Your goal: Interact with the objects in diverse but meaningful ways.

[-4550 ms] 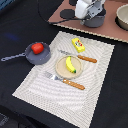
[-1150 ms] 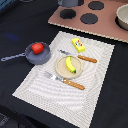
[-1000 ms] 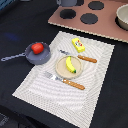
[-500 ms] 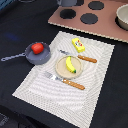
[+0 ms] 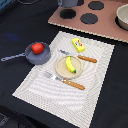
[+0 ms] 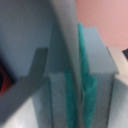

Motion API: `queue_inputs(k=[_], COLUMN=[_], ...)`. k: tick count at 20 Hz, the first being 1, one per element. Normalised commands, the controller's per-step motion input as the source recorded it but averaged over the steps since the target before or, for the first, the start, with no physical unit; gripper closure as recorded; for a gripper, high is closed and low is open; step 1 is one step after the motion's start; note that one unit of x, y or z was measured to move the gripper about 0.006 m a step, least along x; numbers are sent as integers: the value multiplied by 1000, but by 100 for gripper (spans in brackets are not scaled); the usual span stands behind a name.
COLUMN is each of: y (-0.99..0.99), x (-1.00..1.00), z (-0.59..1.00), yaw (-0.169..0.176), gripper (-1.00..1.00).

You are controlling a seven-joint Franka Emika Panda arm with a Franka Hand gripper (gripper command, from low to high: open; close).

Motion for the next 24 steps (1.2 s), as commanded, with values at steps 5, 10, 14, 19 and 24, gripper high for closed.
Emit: queue_inputs(k=[5,10,14,19,24], y=[-186,-197,-193,-198,-97], x=[77,122,114,99,-81], z=[-132,-134,-147,-141,-149], yaw=[-19,-24,-25,-23,-5], gripper=[100,100,100,100,100])
